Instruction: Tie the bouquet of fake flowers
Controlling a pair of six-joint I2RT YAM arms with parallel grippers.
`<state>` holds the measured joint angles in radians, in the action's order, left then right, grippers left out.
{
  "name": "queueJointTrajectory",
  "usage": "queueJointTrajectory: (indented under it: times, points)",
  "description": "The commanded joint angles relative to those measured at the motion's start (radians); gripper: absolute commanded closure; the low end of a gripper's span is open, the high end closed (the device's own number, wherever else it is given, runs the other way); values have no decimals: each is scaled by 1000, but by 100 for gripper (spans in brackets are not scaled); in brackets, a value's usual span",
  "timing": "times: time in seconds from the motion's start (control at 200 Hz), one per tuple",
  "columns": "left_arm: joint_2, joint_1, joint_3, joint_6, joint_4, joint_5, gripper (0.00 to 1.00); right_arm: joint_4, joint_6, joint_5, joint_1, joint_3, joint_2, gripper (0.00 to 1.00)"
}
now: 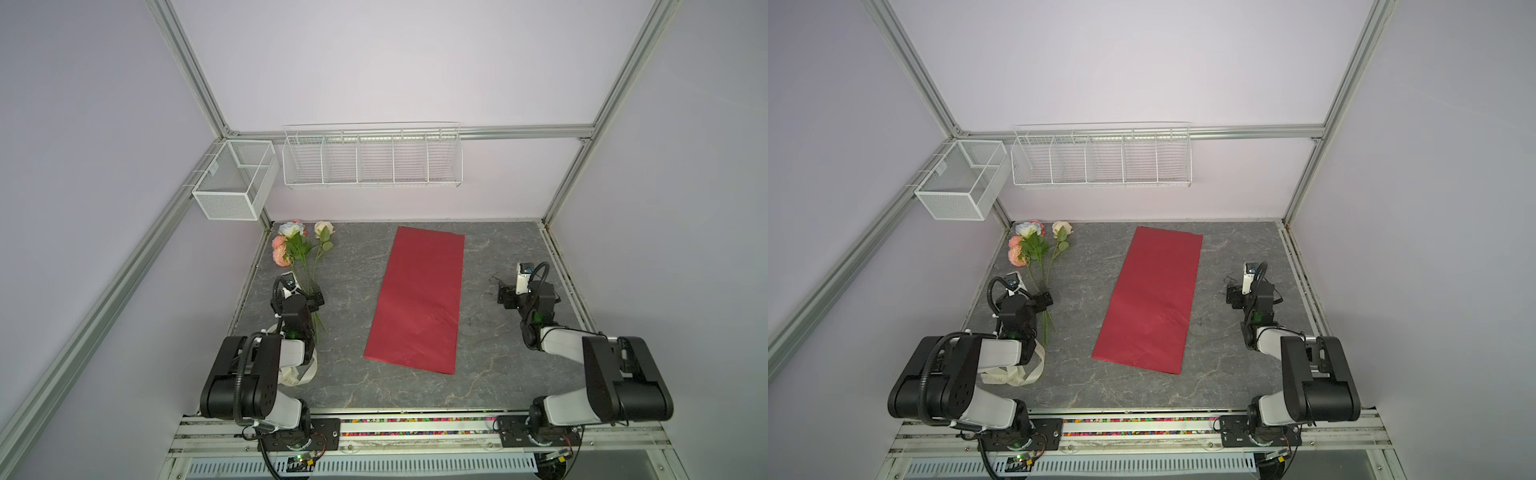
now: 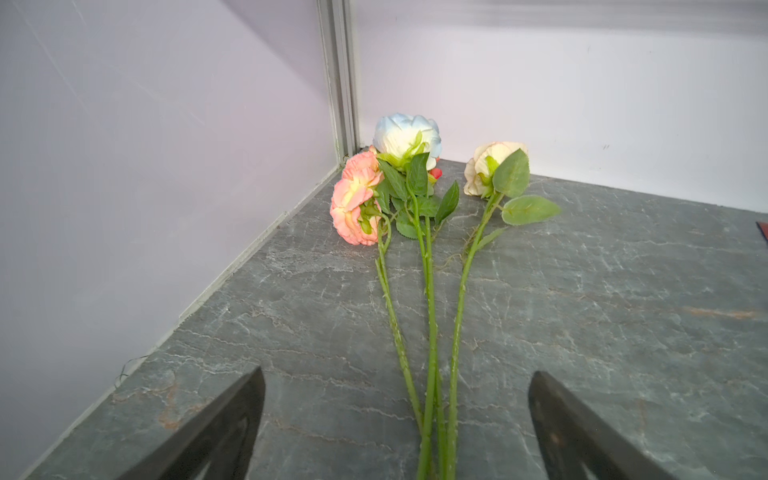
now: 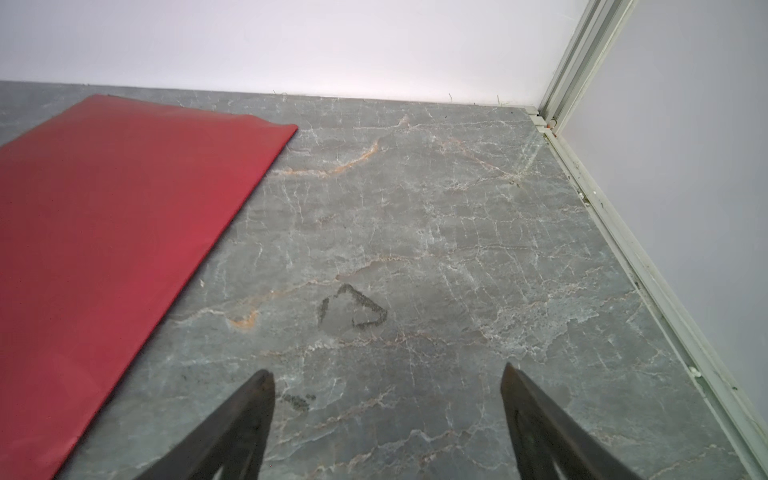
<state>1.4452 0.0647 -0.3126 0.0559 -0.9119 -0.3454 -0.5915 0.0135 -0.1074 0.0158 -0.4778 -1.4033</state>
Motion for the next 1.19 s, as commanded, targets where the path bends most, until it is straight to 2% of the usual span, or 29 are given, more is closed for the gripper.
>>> queueJointTrajectory:
  times: [0.0, 0.12, 0.185, 0.245, 0.27, 0.34, 0.405, 0.47, 0.505, 0.595, 0.66, 0.73, 0.915, 1.19]
  points:
    - [-127, 0, -62, 49, 199, -55, 1, 294, -77, 17, 7, -90, 106, 12]
    - [-241, 0, -153, 216, 494, -122, 1, 528, -270, 76, 7, -176, 183, 12]
    - [-295, -2, -197, 298, 635, -82, 1, 693, -325, 158, 7, -253, 177, 12]
    - [-339, -2, -227, 388, 750, -32, 1, 733, -362, 268, 6, -265, 170, 12]
    - [-355, -3, -232, 413, 774, 22, 1, 728, -385, 311, 7, -258, 169, 12]
    - [-380, -4, -223, 400, 750, 280, 1, 705, -459, 395, 8, -233, 170, 11]
    - [-368, -3, -203, 443, 693, 468, 5, 699, -500, 463, 15, -224, 159, 4]
    - [-324, 22, -199, 519, 670, 590, 12, 721, -526, 489, 29, -234, 136, 0]
    - [-290, 54, -210, 533, 686, 624, 15, 719, -530, 507, 40, -235, 120, 3]
    - [-212, 174, -266, 491, 799, 600, 16, 719, -541, 524, 67, -248, 76, 10]
    - [-158, 227, -281, 501, 814, 597, 17, 716, -541, 508, 82, -257, 41, 11]
    - [-108, 247, -280, 524, 794, 636, 20, 701, -550, 510, 91, -267, -5, 13]
    - [-44, 296, -286, 533, 808, 675, 21, 673, -549, 586, 129, -350, -163, 33]
    - [85, 307, -350, 530, 778, 755, 21, 672, -547, 577, 169, -463, -319, 35]
